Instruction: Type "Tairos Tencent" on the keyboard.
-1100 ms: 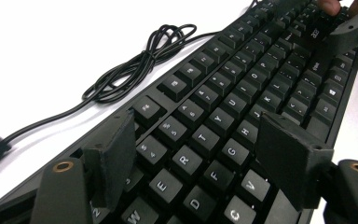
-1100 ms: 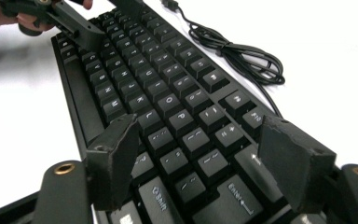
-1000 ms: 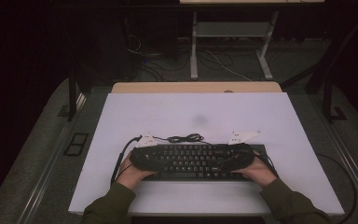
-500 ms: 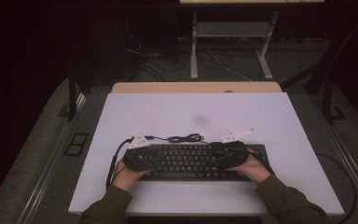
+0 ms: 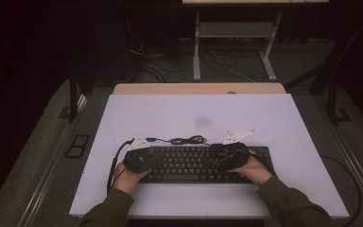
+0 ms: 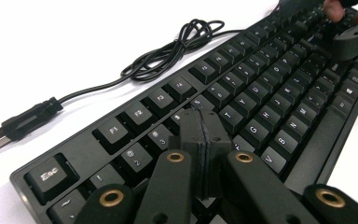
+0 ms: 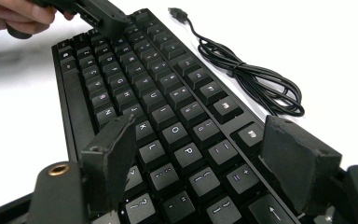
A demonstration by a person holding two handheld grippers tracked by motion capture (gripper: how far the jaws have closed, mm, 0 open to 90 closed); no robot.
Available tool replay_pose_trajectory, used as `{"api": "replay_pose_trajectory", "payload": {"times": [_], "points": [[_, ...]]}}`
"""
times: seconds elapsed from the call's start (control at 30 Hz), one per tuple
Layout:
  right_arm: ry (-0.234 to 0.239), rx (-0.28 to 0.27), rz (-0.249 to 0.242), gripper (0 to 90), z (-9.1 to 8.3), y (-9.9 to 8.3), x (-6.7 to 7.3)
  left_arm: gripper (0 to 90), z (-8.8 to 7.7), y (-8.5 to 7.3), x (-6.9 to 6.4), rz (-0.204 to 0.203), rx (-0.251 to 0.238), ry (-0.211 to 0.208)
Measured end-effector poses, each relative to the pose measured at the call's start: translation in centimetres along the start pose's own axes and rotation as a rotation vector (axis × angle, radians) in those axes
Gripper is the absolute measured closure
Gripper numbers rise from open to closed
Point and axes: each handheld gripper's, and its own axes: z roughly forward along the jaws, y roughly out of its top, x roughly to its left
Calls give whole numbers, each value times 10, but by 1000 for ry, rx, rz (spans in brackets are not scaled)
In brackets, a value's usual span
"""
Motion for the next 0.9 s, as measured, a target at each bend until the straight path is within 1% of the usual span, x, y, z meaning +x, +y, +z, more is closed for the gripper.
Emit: {"api": "replay_pose_trajectory", "payload": {"times": [0.3,0.37,0.6,0.63,0.73,0.77,0.9], "points": [[1,-1,-1,263,-1,0,0,889,8,0,0,7,24,-2],[1,0,1,263,-1,0,0,889,8,0,1,17,32,2],[1,2,-4,263,0,0,0,889,9,0,0,18,35,0],[1,2,-4,263,0,0,0,889,9,0,0,13,30,1],[-1,1,-5,263,0,0,0,889,10,0,0,13,34,-5],[0,1,-4,263,0,0,0,889,11,-1,0,21,52,-3],[-1,3,-5,263,0,0,0,889,12,-1,-1,20,44,-2]]}}
